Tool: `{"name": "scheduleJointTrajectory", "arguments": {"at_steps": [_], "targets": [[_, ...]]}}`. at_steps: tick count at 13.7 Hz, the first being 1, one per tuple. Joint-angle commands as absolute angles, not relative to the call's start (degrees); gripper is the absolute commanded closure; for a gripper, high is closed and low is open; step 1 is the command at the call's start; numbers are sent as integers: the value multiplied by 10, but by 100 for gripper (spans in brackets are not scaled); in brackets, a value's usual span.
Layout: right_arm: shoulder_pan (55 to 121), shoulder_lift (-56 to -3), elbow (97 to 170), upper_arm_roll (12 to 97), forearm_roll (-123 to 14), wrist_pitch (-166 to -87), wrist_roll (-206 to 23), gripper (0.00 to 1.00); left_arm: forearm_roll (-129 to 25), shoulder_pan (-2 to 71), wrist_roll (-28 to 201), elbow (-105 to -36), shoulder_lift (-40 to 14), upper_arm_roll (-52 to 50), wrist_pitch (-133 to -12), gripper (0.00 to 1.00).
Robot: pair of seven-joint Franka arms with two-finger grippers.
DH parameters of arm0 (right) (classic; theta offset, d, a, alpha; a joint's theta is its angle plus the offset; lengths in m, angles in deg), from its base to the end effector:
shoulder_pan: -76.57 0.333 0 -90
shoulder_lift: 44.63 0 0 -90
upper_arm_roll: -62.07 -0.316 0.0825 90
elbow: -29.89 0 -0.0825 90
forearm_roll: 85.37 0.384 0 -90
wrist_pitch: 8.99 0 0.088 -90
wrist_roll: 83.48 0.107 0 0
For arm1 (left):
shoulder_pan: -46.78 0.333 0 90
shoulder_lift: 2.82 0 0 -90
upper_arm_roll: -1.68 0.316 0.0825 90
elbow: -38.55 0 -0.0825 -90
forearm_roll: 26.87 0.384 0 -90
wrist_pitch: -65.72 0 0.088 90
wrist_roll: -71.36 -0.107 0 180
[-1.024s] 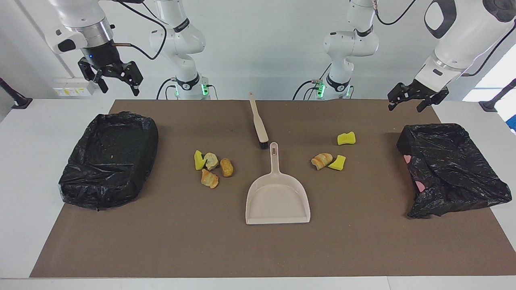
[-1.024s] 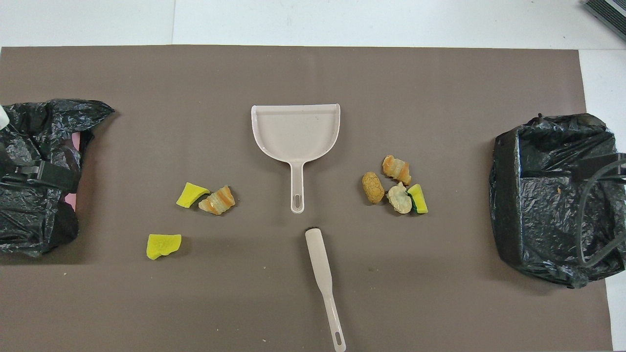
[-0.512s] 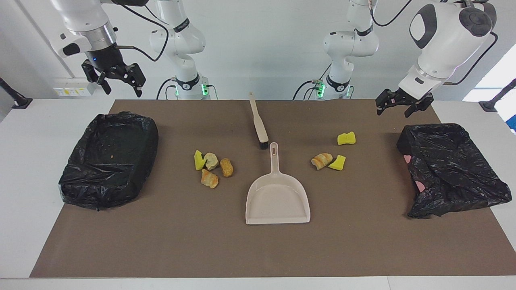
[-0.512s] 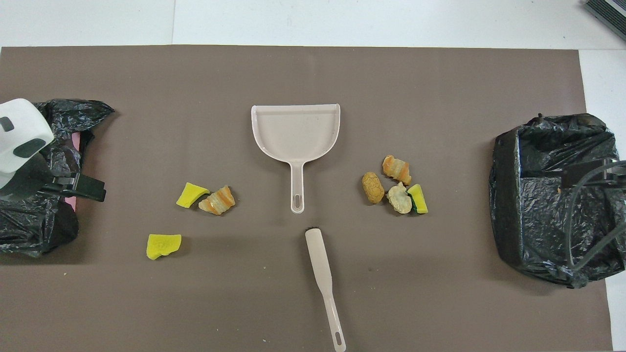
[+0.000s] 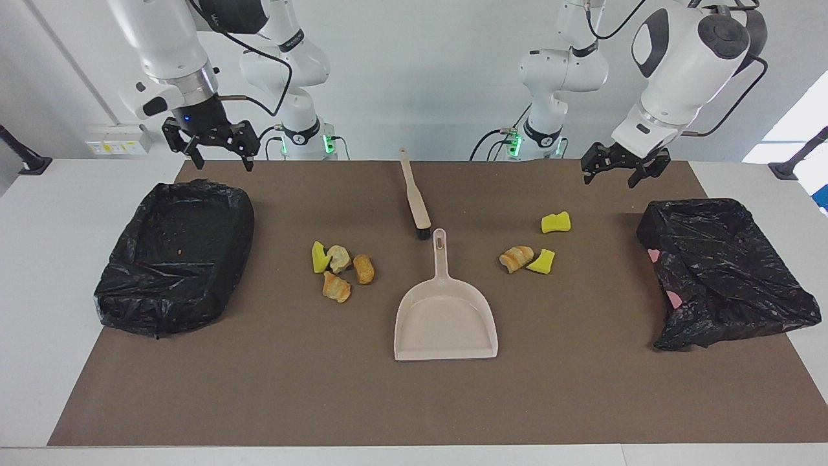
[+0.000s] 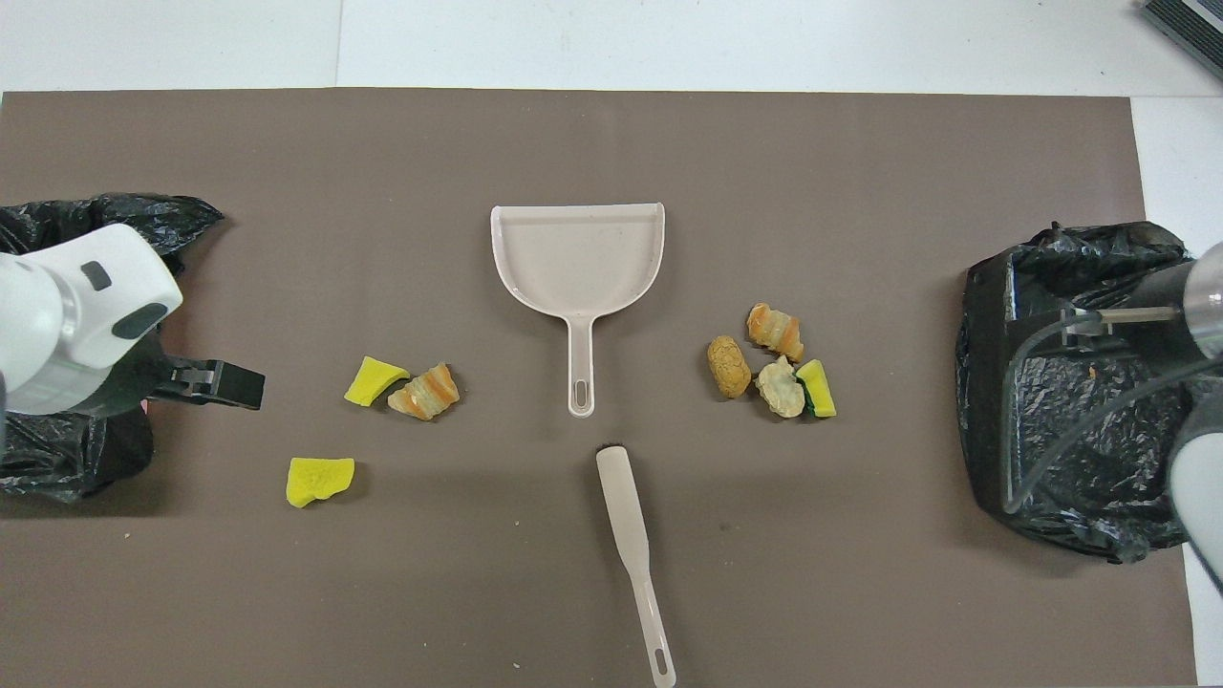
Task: Sweep and dump trash in bin
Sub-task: 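Reach the right gripper to the dustpan while the left gripper reaches the brush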
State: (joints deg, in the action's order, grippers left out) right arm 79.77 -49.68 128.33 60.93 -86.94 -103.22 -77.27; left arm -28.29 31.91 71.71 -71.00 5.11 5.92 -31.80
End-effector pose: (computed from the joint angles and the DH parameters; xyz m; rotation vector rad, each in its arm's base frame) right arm 0.5308 0.0380 0.6090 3.1135 -0.0481 0.0269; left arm 0.5022 -0.0948 0.5477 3.0998 -0.2741 -0.1167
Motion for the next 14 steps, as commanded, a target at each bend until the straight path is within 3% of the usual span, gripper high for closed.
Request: {"name": "scheduleJointTrajectory", "arguments": {"at_steps": [1, 5, 10, 14], "targets": [[831, -461, 1266, 607, -861, -1059, -735, 0, -282, 268, 733, -811, 96, 65, -389, 0], [854, -341, 1168, 606, -813, -1055, -670, 0, -283, 195, 779, -897, 93, 65, -445, 0], [947, -196, 1048, 606, -812, -1088, -565, 0, -283, 78, 890, -1007, 72, 65, -595, 0], [981, -145, 1032, 595, -810, -1122, -541, 0, -300, -35, 1010, -1010, 58, 65, -640, 0]]}}
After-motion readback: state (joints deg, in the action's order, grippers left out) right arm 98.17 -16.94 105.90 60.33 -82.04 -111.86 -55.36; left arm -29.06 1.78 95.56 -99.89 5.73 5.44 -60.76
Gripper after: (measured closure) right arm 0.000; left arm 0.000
